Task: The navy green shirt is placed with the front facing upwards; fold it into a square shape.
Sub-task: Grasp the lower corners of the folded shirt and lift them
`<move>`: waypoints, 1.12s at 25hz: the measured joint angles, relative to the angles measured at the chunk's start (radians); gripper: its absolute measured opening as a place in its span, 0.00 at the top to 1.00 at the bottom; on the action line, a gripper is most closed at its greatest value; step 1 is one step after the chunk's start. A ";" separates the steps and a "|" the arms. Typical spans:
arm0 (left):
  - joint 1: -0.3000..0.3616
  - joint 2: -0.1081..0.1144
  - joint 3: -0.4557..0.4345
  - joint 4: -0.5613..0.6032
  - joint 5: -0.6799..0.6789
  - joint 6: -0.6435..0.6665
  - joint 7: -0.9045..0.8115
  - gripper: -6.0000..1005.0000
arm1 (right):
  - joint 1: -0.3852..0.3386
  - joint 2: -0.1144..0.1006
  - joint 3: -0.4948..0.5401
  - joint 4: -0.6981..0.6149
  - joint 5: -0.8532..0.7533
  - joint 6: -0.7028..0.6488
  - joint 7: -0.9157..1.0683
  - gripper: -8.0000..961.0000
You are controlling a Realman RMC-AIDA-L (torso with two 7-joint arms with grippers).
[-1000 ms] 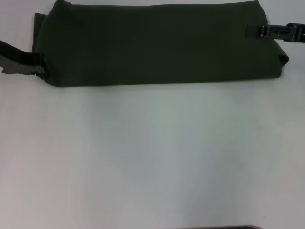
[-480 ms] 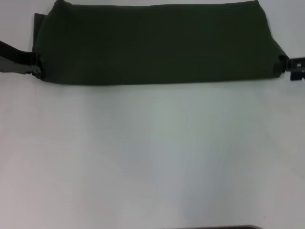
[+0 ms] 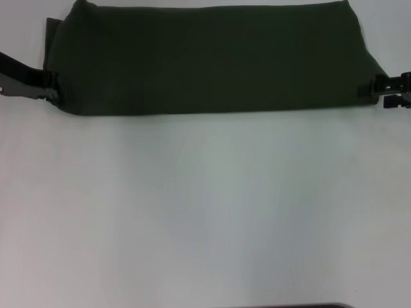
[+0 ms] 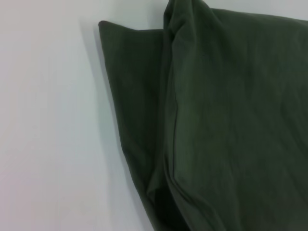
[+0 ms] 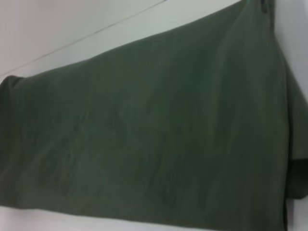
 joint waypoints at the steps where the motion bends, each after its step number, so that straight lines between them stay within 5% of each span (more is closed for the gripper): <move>1: 0.000 0.000 0.000 0.000 0.000 0.000 -0.001 0.96 | 0.001 0.000 0.000 -0.002 0.000 0.003 0.000 0.05; 28: -0.005 0.003 0.003 0.001 0.000 -0.009 -0.008 0.95 | 0.039 0.027 -0.054 0.052 -0.014 0.179 0.008 0.06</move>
